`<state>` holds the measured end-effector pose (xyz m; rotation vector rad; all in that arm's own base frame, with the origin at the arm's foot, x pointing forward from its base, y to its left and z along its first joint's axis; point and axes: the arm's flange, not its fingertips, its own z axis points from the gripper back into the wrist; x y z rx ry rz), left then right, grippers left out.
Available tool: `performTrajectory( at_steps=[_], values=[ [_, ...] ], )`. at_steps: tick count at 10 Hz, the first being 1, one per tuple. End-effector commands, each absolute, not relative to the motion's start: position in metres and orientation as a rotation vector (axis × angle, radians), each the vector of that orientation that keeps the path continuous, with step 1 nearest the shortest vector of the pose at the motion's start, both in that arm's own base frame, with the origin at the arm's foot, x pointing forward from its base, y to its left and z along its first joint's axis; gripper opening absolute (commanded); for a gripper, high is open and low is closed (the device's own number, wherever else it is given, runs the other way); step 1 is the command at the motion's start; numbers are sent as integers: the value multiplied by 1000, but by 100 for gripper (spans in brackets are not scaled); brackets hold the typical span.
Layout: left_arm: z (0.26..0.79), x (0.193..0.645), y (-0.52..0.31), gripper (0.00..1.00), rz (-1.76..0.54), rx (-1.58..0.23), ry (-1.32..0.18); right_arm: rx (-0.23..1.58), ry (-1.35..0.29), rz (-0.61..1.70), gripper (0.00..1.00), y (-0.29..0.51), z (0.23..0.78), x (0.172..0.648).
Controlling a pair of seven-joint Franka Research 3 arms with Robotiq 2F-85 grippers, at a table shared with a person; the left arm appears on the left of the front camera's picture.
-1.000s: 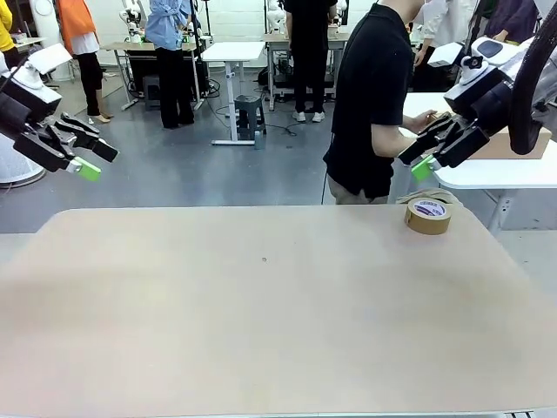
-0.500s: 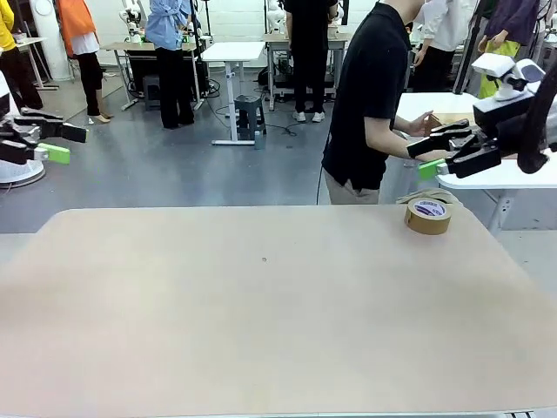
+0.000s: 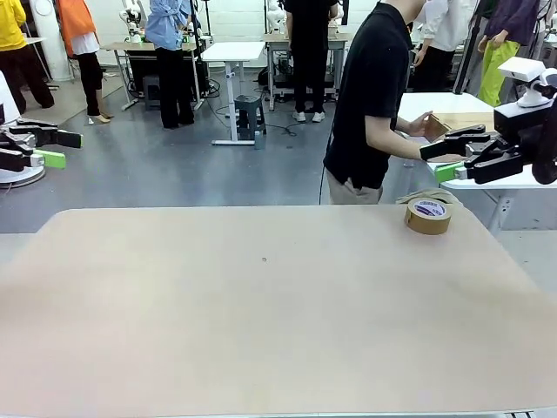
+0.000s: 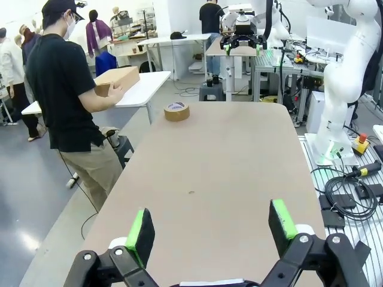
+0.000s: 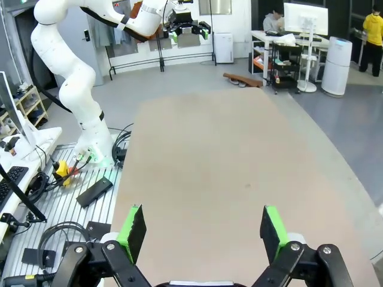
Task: Wrap the clocks to prevent damage.
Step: After the human seals the box with tape, release both hands from the side flaps of the Package Box.
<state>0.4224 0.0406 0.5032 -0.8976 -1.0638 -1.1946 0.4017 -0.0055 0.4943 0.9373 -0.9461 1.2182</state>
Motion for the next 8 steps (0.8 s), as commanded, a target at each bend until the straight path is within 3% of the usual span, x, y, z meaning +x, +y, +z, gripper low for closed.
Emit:
performTrajectory(
  at_steps=[1, 8],
  values=[
    [509, 419, 41, 100, -1210, -893, -1052, 926, -947, 1218, 100, -2, 493, 406],
    [509, 419, 41, 100, -1210, -893, -1052, 926, -947, 1218, 100, -2, 493, 406]
  ],
)
